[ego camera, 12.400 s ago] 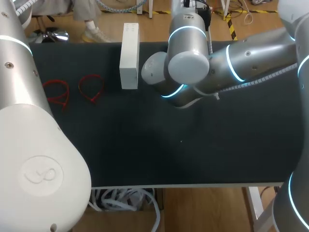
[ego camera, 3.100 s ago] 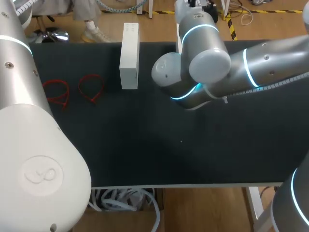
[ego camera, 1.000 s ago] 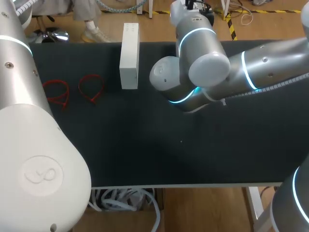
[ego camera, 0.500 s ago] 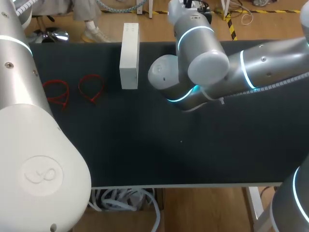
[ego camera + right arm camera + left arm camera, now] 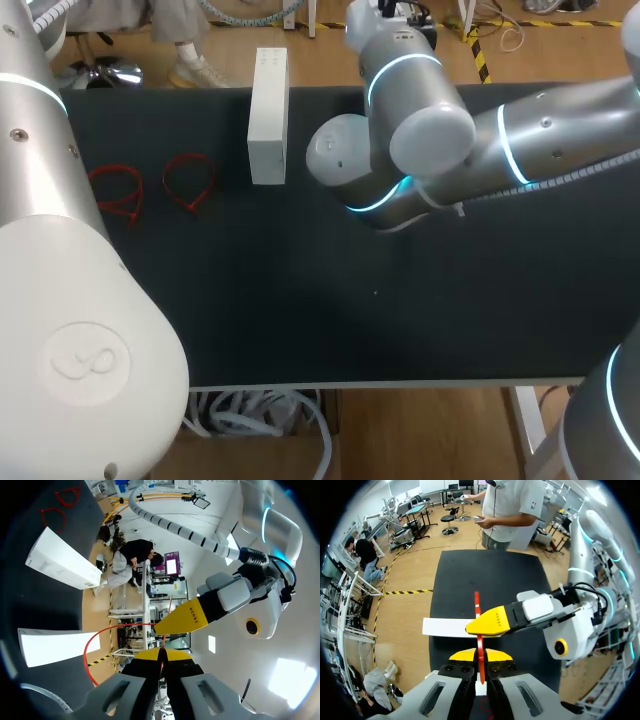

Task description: Grab the tape and strap the tape.

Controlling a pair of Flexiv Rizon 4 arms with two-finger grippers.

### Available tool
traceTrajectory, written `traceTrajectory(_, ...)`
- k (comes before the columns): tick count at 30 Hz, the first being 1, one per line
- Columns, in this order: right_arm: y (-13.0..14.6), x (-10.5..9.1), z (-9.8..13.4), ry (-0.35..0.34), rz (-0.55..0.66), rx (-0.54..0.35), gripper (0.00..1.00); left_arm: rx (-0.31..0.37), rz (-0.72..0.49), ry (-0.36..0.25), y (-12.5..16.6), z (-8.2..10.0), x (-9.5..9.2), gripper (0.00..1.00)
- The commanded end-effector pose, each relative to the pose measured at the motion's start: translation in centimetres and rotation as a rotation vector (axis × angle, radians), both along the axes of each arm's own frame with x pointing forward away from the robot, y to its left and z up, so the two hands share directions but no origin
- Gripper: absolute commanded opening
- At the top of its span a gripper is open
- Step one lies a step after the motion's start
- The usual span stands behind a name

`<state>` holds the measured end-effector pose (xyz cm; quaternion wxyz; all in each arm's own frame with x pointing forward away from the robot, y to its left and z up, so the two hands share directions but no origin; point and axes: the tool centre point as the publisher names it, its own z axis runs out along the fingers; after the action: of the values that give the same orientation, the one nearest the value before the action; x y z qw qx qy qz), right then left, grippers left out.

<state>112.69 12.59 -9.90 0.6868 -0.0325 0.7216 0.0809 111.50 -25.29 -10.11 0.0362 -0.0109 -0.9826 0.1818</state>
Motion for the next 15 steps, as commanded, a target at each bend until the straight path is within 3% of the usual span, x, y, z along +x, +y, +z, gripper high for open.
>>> traceTrajectory(1, -0.10, -0.14, 0.42, 0.010, 0.007, -0.004, 0.00, 0.004, -0.001, 0.003, -0.09, 0.13, 0.09, 0.00)
traceTrajectory(15, 0.22, -0.56, 1.06, -0.001, 0.018, 0.015, 0.00, 0.004, -0.001, 0.003, -0.09, 0.13, 0.09, 0.00)
